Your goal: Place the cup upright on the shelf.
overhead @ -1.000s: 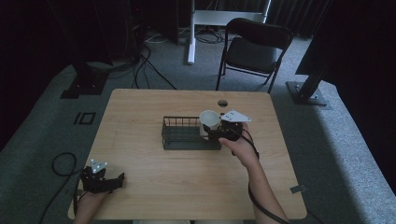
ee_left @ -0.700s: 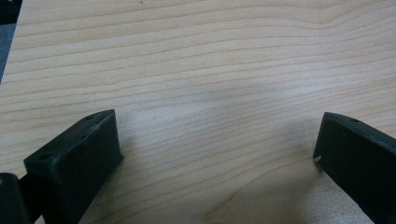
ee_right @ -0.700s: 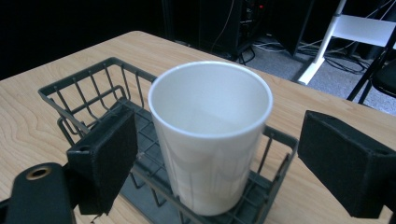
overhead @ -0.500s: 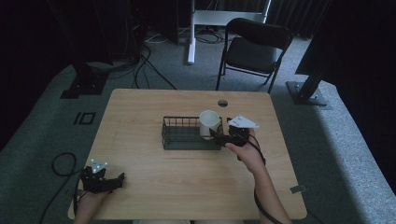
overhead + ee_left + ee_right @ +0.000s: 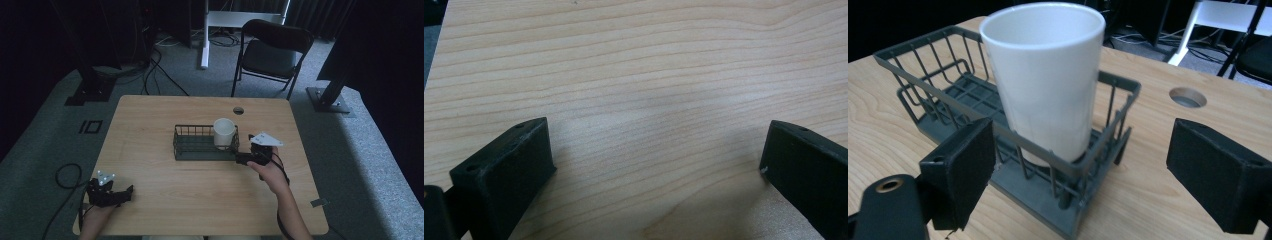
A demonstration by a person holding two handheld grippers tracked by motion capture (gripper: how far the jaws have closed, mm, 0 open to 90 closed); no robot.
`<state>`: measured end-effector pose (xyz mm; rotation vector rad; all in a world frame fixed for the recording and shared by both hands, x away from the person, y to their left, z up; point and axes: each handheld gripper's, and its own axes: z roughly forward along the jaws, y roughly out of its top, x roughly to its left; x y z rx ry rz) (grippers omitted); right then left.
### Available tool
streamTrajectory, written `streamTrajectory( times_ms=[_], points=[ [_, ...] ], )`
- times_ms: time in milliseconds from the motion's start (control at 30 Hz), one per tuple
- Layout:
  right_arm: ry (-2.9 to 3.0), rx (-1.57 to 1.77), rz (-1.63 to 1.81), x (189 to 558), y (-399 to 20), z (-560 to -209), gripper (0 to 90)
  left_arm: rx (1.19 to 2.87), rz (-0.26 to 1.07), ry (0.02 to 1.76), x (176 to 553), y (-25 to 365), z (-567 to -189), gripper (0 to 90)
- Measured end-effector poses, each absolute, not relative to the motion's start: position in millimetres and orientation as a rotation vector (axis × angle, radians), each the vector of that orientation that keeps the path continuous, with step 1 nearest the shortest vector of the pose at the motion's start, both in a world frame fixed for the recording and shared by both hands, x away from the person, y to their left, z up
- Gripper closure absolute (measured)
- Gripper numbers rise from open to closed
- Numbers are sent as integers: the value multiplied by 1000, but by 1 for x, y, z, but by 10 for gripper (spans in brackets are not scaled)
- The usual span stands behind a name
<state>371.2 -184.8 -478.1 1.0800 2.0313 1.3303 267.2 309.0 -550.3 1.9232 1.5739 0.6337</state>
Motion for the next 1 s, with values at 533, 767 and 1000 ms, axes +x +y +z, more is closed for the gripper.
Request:
streamTrajectory(
  times_ms=[533,767,1000],
  points=[
    [2029,1140,1269,364,-206,-503,121,1924,633,1574,267,309,-550,7],
    [2018,1173,1241,361,-215,-514,121,1924,634,1574,267,309,-550,7],
    [2010,1202,1207,359,-223,-522,121,1924,634,1574,267,309,-550,7]
  ],
)
